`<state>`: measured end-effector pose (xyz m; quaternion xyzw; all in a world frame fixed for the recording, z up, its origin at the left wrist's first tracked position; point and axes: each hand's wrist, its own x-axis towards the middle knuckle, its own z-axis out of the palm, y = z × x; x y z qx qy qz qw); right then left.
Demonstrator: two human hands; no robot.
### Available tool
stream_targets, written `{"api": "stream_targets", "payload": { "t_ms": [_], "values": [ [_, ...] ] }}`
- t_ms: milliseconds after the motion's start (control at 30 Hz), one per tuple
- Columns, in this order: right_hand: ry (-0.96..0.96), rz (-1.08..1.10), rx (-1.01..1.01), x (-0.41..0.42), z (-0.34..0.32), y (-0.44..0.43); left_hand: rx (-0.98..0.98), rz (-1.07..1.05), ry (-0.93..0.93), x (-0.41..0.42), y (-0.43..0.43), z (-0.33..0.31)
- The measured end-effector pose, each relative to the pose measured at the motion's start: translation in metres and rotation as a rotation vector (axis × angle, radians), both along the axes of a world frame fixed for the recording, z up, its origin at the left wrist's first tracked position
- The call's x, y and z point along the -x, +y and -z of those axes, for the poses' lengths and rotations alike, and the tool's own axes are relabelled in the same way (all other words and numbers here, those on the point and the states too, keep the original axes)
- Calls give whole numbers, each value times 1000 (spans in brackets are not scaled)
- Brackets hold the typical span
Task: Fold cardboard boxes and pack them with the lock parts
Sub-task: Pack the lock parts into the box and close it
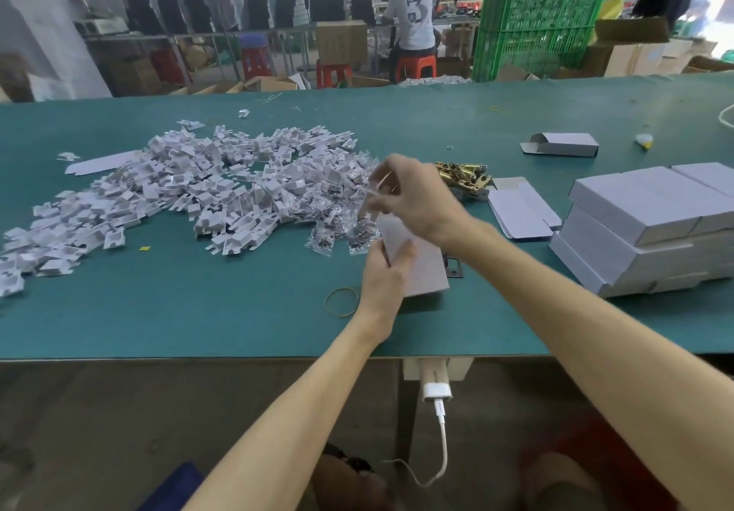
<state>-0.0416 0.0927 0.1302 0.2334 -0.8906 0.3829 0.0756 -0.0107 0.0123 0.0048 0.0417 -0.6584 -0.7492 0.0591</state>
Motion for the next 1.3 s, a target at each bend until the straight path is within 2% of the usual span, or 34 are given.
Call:
{"api": "stream_targets", "payload": {
  "t_ms": [133, 233, 300, 533, 700, 800, 933, 1000, 1100, 1200, 1300],
  "values": [
    [35, 142, -124, 25, -13, 32, -68, 21, -2, -2, 1, 1],
    [28, 140, -334, 30, -9, 45, -77, 38, -4, -2, 0, 0],
    [76, 124, -394, 33, -3, 49, -77, 41, 1, -3, 1, -1],
    [191, 77, -378, 31, 2, 53, -91, 57, 32, -3, 0, 1],
    [209, 34, -456, 32, 5, 56, -100, 54, 49, -2, 0, 1],
    [193, 92, -369, 34, 8, 61, -94, 50, 53, -1, -1, 2],
    [171, 279, -226, 32, 25, 76, -121, 8, 37, 2, -1, 3],
    [45, 275, -311, 27, 41, 87, -129, -20, 33, 3, -1, 3],
    [-151, 144, -550, 11, 68, 94, -109, -51, 23, 6, 0, 4],
    [-129, 123, -602, -1, 90, 94, -89, -68, 26, 6, 0, 5],
    [-28, 125, -529, -5, 98, 97, -74, -69, 32, 5, 0, 5]
  ]
}}
